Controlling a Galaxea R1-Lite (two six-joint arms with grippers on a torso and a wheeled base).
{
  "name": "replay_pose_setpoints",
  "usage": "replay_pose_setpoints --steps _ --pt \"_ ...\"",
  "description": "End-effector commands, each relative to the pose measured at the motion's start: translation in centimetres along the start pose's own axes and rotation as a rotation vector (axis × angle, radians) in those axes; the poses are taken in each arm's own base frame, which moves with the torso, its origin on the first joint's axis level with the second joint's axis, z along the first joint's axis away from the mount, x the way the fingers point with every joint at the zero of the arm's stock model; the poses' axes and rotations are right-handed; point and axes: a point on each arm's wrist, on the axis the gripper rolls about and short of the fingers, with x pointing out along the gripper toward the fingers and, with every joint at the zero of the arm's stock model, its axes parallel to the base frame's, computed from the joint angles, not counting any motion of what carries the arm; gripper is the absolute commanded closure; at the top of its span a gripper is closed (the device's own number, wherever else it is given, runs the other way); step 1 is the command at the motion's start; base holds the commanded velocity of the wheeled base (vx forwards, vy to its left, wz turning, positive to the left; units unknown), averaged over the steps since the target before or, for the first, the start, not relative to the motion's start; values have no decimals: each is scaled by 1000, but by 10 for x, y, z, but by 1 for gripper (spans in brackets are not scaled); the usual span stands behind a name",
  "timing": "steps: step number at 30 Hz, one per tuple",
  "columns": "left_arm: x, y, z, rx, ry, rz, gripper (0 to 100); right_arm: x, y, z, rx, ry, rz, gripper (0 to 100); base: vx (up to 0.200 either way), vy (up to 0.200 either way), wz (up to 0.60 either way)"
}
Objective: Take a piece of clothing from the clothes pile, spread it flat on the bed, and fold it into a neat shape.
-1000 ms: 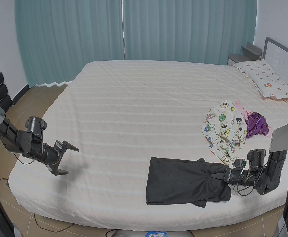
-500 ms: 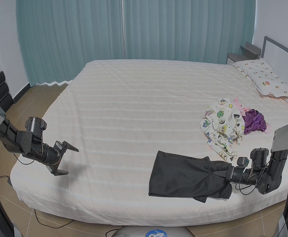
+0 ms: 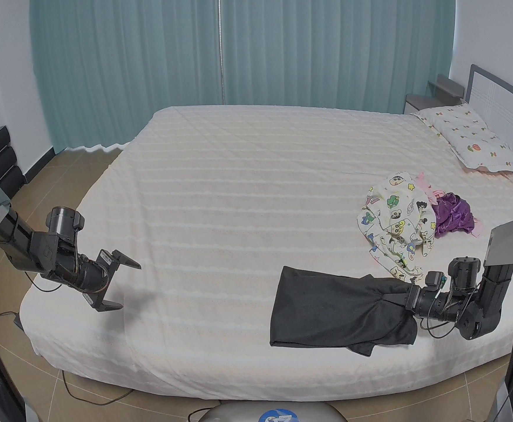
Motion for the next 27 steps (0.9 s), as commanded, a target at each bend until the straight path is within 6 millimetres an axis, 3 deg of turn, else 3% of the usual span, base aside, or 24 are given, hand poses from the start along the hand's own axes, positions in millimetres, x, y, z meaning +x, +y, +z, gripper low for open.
replay_pose_setpoints --steps 1,27 --pt "1 1 0 -2 1 2 0 -1 -3 3 1 -12 -4 100 0 -200 0" --pt "1 1 0 -3 1 4 0 -18 -10 9 25 -50 -35 100 0 -200 0"
